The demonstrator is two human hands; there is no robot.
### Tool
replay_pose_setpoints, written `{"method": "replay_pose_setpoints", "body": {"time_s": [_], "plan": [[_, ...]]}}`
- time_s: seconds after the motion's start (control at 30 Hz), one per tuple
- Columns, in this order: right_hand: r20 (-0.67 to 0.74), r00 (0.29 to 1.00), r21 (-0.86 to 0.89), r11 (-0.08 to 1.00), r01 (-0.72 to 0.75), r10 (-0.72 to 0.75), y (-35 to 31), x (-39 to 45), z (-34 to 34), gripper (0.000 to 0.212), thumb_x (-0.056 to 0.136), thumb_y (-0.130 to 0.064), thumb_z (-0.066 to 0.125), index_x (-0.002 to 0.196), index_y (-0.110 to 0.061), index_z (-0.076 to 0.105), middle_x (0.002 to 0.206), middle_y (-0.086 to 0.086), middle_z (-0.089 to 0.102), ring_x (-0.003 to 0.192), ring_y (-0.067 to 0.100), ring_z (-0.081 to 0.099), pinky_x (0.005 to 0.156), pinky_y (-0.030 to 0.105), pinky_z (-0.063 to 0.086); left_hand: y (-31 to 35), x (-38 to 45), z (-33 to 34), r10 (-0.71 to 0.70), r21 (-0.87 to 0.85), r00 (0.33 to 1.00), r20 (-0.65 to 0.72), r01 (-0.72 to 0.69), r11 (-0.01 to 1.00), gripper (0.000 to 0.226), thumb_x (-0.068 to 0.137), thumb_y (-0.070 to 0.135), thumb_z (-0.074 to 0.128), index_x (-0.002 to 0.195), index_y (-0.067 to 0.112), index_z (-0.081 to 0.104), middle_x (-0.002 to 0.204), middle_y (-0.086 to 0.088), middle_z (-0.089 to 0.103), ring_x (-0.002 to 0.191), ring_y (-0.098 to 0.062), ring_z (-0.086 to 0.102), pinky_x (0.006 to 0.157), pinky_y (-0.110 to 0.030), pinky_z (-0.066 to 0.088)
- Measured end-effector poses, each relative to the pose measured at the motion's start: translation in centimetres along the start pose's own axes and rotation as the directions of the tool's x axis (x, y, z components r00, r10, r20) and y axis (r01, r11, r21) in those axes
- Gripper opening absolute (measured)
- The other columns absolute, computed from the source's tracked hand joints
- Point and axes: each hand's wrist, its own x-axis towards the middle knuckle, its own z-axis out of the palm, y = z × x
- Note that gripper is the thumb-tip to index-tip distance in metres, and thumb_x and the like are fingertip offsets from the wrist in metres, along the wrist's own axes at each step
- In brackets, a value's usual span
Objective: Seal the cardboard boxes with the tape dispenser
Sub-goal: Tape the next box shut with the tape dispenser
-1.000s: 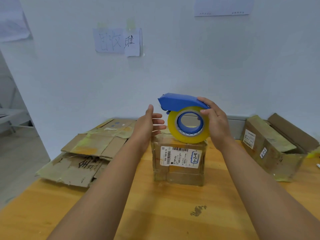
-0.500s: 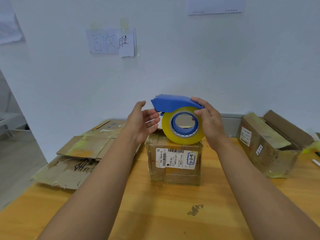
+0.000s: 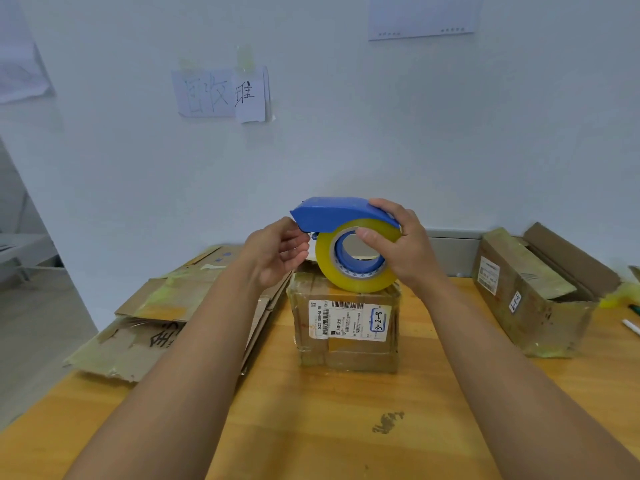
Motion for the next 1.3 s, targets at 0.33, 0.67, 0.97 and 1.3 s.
{"method": "replay_pose_setpoints", "body": {"time_s": [0.33, 0.67, 0.97, 1.3], "plan": [[0.044, 0.999, -0.033, 0.999, 0.006, -0.004, 0.0, 0.4, 0.0, 0.052, 0.089, -0.021, 0.074, 0.127, -0.047, 0.051, 0.123, -0.004, 0.05, 0.106, 0.002, 0.056, 0.083, 0.008, 0.046, 0.0, 0.3, -0.9, -0.037, -0.007, 0.999, 0.006, 0.037, 0.999, 0.02, 0.086, 0.023, 0.074, 0.091, 0.005, 0.067, 0.072, -0.006, 0.07, 0.055, -0.011, 0.067, 0.053, -0.022, 0.054], [0.027, 1.0, -0.028, 1.0, 0.006, -0.005, 0.3, 0.4, -0.1, 0.051, 0.089, -0.022, 0.074, 0.129, -0.046, 0.052, 0.123, -0.005, 0.051, 0.105, -0.003, 0.056, 0.081, 0.007, 0.046, -1.3, 0.4, -1.6, -0.015, -0.044, 0.999, 0.041, 0.016, 0.999, 0.008, 0.095, 0.01, 0.058, 0.099, 0.005, 0.062, 0.084, -0.01, 0.069, 0.068, -0.015, 0.068, 0.06, -0.025, 0.057], [0.041, 0.999, -0.037, 0.999, 0.007, -0.005, 0.3, 0.3, -0.1, 0.051, 0.09, -0.023, 0.073, 0.131, -0.045, 0.052, 0.124, -0.005, 0.051, 0.104, -0.003, 0.056, 0.08, 0.005, 0.046, -1.2, 0.3, -1.4, -0.038, -0.129, 0.997, 0.072, 0.047, 0.991, 0.016, 0.089, 0.009, 0.07, 0.102, 0.002, 0.068, 0.081, -0.007, 0.063, 0.061, -0.009, 0.063, 0.057, -0.018, 0.055], [0.06, 0.998, -0.046, 0.999, 0.03, -0.027, -0.4, 0.2, -0.1, 0.052, 0.089, -0.019, 0.073, 0.13, -0.044, 0.052, 0.122, -0.003, 0.051, 0.105, -0.001, 0.056, 0.083, 0.007, 0.046, -0.8, -0.4, -2.0, -0.146, -0.034, 0.984, 0.101, 0.15, 0.988, 0.028, 0.079, 0.009, 0.077, 0.105, 0.002, 0.067, 0.083, -0.006, 0.067, 0.062, -0.007, 0.065, 0.054, -0.016, 0.054]]}}
